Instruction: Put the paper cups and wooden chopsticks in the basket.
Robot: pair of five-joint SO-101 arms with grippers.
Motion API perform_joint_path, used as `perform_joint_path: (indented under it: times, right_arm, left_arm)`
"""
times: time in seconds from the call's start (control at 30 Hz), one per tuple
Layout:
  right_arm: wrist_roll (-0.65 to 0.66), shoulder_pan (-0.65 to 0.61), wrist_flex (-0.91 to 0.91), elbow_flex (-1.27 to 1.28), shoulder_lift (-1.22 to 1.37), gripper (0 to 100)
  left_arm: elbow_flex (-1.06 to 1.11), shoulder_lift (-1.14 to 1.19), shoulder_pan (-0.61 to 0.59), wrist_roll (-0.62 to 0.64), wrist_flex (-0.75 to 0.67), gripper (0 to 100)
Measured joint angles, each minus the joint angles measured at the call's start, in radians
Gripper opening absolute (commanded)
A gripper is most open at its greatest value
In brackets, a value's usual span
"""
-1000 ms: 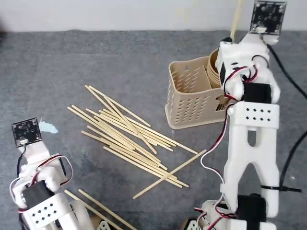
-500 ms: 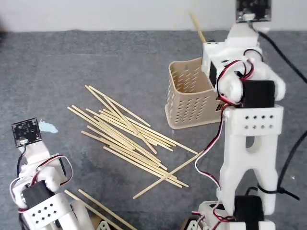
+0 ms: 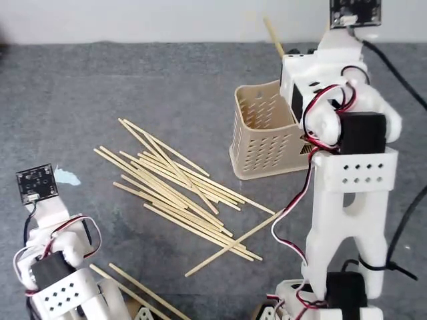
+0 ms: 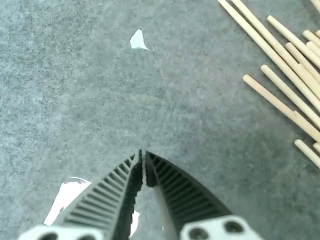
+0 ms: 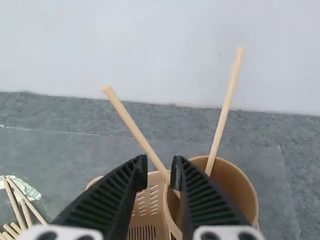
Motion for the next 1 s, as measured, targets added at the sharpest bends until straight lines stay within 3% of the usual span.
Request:
perform_joint_path:
  times: [0.23, 0.43, 0.83, 1.0]
  right_arm:
    - [0.000, 0.083, 0.018, 0.017, 0.000, 37.3]
    - [-0.052, 0.058, 0.025, 0.141, 0.002, 59.2]
    - [-0.089, -0.002, -0.044, 0.078, 0.295, 58.1]
    - [-0.091, 0.054, -0.046, -0.049, 0.371, 37.8]
  left_arm:
    - [0.000, 0.000, 0.000, 0.000, 0.000, 1]
    - [0.000, 0.000, 0.000, 0.000, 0.000, 1]
    - [0.034, 0.000, 0.000, 0.000, -0.037, 1]
    - [0.044, 0.000, -0.002, 0.000, -0.066, 1]
